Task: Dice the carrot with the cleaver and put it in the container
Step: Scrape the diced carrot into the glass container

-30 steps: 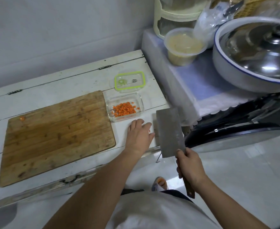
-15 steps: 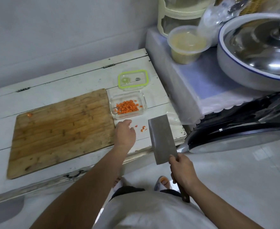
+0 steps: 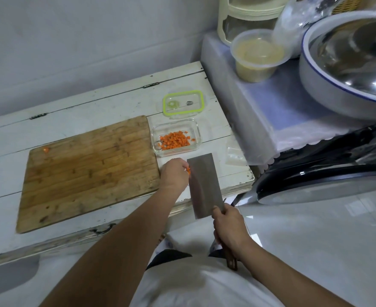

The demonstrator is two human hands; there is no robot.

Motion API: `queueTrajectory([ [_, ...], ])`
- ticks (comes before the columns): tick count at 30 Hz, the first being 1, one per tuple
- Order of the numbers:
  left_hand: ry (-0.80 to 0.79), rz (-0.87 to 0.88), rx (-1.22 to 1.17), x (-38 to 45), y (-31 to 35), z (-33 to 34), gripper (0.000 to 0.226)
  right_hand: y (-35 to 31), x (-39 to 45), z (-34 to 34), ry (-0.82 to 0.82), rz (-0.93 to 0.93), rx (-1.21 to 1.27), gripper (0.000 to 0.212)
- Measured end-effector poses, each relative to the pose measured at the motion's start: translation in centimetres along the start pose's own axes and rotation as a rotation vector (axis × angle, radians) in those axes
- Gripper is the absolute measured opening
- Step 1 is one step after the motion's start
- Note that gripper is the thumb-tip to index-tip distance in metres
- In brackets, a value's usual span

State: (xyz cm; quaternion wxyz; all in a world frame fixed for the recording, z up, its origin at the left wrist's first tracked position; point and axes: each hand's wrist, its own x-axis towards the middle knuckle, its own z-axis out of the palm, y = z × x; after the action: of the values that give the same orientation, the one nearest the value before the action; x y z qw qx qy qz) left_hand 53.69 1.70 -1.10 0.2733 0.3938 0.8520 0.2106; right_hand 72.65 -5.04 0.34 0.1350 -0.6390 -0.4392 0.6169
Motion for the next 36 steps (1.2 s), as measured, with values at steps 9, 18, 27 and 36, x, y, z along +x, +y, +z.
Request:
queueTrajectory([
  [9, -0.012, 0.137, -0.168, -0.9, 2.2, -1.0, 0.029, -2.3, -2.5, -3.2, -0.038, -0.017, 0.086, 0.019],
  [18, 0.128, 0.276, -0.060, 4.1, 5.7, -6.4, 0.017, -11.8, 2.2, -2.1, -0.024, -0.169, -0.092, 0.020],
  [27, 0.105, 0.198, 0.166, 8.3, 3.3, -6.7, 0.018, -13.6, 3.5, -2.1, 0.028, -0.133, -0.156, 0.020],
  [36, 0.173, 0.144, -0.209, 7.6, -1.5, -11.1, 0.033, -14.3, 3.4, -2.0, 0.077, -0.181, -0.225, 0.021],
])
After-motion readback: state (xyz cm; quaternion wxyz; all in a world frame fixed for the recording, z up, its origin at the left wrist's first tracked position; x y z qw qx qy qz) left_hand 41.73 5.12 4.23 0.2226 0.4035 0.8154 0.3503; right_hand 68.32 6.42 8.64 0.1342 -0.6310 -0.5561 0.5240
